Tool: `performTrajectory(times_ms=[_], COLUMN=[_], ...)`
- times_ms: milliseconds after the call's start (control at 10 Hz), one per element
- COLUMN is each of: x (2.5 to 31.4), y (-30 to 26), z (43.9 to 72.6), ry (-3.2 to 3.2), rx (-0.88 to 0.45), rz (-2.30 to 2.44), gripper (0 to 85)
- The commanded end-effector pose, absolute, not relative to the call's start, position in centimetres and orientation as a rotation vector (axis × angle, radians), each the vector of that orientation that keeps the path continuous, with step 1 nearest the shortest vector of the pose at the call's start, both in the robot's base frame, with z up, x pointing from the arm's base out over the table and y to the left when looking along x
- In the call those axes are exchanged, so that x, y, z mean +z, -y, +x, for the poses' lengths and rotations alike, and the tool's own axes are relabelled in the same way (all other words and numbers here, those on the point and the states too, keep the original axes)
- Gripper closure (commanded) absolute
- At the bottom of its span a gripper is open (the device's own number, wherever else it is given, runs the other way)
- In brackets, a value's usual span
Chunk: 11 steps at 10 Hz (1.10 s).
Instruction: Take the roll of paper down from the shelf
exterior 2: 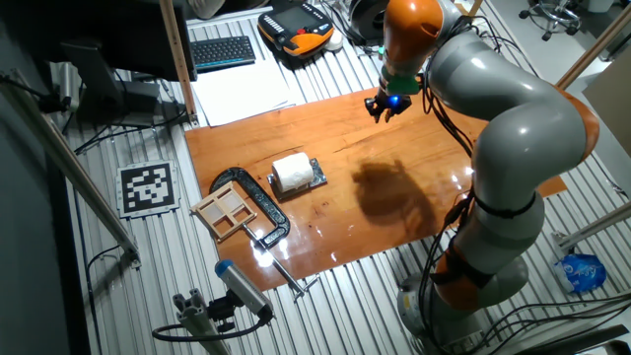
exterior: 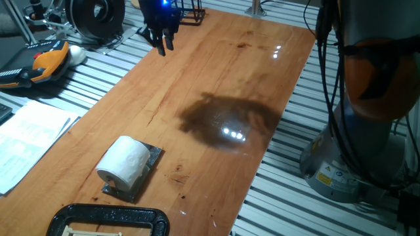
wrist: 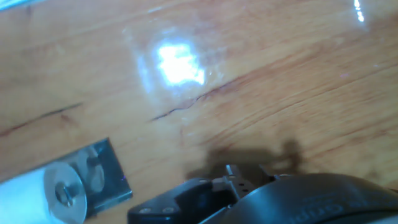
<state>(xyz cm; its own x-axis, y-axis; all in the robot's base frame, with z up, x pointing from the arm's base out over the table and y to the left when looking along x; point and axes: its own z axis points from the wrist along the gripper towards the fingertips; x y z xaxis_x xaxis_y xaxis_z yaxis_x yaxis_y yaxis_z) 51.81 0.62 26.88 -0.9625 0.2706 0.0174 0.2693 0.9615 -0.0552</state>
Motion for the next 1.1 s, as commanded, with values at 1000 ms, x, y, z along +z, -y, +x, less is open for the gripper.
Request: performTrajectory(times_ms=[1000], x=[28.2], y=[0.3], z=[53.9], ry=[3.046], rx=[0.092], rz=[-0.902], gripper=[68.0])
